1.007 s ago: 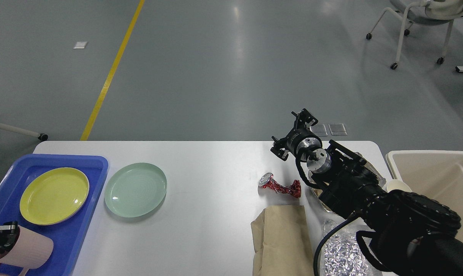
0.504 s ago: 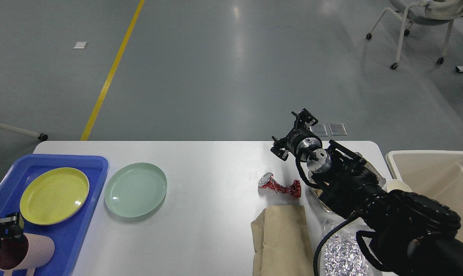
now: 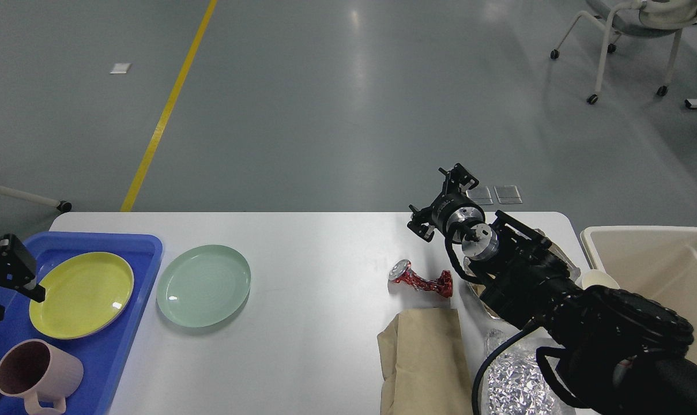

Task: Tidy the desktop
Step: 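Open the left gripper and raise it off the mug, then lower the left gripper to the edge of the pale green plate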

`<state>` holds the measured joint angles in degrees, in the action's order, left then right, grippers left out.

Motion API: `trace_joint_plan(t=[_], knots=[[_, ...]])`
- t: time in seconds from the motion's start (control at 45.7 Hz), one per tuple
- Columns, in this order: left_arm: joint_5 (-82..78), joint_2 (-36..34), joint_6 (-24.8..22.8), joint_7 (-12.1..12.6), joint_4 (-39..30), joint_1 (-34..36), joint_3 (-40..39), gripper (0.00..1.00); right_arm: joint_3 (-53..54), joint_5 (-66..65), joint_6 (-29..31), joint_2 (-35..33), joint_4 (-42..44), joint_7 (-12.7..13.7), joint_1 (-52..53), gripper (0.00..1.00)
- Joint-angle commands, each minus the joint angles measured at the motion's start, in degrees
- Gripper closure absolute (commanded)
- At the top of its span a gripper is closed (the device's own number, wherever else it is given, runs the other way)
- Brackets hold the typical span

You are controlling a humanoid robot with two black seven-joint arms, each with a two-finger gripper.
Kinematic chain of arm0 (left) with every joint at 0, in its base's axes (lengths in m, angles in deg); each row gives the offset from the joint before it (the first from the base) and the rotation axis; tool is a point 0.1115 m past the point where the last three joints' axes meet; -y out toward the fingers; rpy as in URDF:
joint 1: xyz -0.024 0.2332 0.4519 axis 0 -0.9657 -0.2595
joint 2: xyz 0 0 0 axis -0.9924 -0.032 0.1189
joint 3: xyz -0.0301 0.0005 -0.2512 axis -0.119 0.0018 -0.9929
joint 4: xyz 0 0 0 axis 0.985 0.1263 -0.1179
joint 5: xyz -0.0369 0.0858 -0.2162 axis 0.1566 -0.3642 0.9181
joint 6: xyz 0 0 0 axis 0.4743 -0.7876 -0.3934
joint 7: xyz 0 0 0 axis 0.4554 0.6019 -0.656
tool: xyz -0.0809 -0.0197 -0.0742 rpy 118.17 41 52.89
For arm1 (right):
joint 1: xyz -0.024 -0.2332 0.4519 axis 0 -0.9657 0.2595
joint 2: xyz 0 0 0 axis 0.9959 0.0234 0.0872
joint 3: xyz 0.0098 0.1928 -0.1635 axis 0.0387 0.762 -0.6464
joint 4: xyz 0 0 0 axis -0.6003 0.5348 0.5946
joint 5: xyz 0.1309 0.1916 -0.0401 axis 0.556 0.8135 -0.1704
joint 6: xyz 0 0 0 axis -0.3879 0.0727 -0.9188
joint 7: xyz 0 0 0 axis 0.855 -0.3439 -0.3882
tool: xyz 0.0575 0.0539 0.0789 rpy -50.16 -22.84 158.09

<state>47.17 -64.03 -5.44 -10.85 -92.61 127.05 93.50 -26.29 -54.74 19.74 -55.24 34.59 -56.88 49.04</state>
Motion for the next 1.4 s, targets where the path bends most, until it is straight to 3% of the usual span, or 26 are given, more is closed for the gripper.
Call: trace_joint_plan(t=[0.0,0.438,0.591,0.701,0.766,1.029,1.161,1.38], knots=[[0.0,-0.01,-0.95,-0.5,-1.68,8.6,1.48,0.43,0.0,0.01,0.0,0.0,0.0,0.0,0.0,0.0],[0.09,1.65,-0.95,-0.77,-8.98,33.65,3.86,0.43,0.0,0.01,0.0,0.0,0.0,0.0,0.0,0.0],[2.63,2.18,-0.95,-0.68,-10.65,38.4,3.24,0.42,0.0,0.01,0.0,0.0,0.0,0.0,0.0,0.0],[5.36,3.06,-0.95,-0.68,-10.48,37.44,2.81,0.42,0.0,0.01,0.0,0.0,0.0,0.0,0.0,0.0],[5.98,4.2,-0.95,-0.59,-10.13,33.94,2.19,0.42,0.0,0.01,0.0,0.0,0.0,0.0,0.0,0.0],[11.86,12.9,-0.95,-0.33,-2.66,3.36,-9.59,0.43,0.0,0.01,0.0,0.0,0.0,0.0,0.0,0.0],[15.91,16.15,12.1,-0.06,0.16,-9.12,-12.04,0.43,0.0,0.01,0.0,0.0,0.0,0.0,0.0,0.0],[17.05,18.62,34.87,-0.06,0.42,-22.49,-16.0,0.43,0.0,0.01,0.0,0.0,0.0,0.0,0.0,0.0]])
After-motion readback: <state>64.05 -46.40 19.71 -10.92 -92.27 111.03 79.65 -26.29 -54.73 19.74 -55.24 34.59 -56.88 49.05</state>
